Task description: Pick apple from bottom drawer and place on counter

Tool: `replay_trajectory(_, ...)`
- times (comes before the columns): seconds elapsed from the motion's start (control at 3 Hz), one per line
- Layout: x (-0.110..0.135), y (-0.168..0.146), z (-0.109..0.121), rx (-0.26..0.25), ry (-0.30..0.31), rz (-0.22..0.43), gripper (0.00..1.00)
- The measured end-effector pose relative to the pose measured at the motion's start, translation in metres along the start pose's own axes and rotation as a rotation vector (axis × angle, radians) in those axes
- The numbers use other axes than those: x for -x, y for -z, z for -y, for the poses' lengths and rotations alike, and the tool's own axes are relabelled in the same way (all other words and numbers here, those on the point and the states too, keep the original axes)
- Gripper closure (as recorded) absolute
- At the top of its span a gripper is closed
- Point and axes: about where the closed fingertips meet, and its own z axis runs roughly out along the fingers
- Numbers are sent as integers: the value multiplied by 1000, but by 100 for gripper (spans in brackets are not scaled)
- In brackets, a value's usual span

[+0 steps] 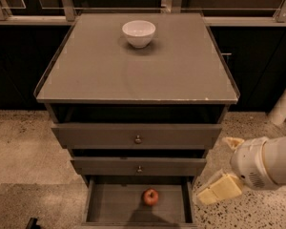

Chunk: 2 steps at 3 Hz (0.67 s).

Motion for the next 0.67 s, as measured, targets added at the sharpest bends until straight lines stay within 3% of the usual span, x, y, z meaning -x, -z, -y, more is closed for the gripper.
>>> replay_trajectory(0.33,-51,-50,-3,-1,-198,39,0)
replay_trajectory(0.67,-96,-112,12,7,-341,114,0)
